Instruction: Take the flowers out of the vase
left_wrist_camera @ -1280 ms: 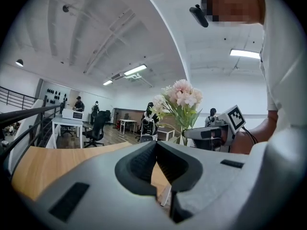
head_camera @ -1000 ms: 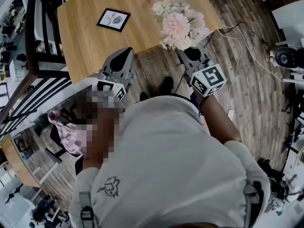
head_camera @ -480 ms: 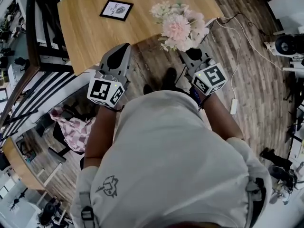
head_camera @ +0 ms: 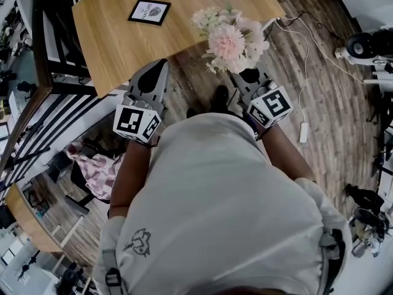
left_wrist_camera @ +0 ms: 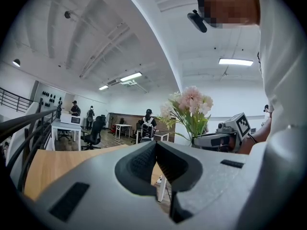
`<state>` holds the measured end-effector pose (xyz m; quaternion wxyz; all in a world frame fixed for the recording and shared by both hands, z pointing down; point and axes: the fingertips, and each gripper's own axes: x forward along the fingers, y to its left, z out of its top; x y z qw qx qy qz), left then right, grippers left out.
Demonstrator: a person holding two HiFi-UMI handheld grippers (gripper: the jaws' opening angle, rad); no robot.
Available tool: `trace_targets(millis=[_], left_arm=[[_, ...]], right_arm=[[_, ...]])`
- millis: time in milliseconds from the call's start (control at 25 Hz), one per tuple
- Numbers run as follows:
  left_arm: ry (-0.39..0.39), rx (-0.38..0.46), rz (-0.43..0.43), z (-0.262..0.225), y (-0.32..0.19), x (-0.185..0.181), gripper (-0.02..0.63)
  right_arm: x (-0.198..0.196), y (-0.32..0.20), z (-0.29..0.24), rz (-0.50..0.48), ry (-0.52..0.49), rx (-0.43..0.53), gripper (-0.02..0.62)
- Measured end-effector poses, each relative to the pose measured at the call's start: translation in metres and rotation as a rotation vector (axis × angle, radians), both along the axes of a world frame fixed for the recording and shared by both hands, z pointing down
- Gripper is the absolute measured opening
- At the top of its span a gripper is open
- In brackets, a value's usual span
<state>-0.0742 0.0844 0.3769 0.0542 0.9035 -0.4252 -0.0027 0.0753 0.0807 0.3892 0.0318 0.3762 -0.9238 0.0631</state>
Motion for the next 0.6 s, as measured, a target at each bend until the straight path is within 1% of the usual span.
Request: trace_targets(millis=[240, 600], left_arm=[[0.016, 0.002, 0.001, 0.0025, -0.0028, -0.0051, 0.004], [0.021, 0.013, 0.019, 0.0003, -0.0061, -0.0043, 0.005]], right_arm=[[-0.0033, 0.0026, -0.0006, 0.011, -0.001, 0.017, 0.037], [-0.0024, 0.0002, -0.0021, 0.028, -0.018, 0.015, 0.037]])
